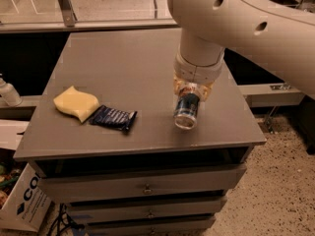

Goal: Place redbull can upright

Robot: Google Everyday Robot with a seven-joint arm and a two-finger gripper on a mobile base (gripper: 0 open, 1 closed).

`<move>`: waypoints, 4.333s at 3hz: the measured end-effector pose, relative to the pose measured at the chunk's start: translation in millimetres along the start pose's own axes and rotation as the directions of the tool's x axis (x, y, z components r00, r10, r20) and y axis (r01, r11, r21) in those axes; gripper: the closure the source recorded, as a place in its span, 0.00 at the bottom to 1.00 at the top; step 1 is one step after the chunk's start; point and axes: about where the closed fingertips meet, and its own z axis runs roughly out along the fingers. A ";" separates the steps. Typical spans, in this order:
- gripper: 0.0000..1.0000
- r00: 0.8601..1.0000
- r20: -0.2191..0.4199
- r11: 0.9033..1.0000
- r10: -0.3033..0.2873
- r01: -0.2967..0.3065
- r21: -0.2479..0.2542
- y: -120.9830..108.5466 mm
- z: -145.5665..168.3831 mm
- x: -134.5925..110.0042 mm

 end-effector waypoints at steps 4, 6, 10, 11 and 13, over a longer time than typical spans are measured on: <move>1.00 0.993 -0.110 0.996 -0.046 0.055 0.075 9.1 -2.4 27.6; 1.00 0.976 -0.202 0.953 -0.082 0.136 0.269 -8.7 -11.6 71.5; 1.00 0.921 -0.384 0.817 -0.063 0.269 0.510 -46.0 -30.3 99.1; 1.00 0.889 -0.457 0.765 -0.025 0.311 0.564 -52.4 -24.0 110.3; 1.00 0.791 -0.610 0.641 0.048 0.444 0.627 -70.0 -29.7 137.6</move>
Offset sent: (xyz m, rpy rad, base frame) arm -0.0100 -0.0098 -0.0108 -0.0315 -0.0054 -0.0040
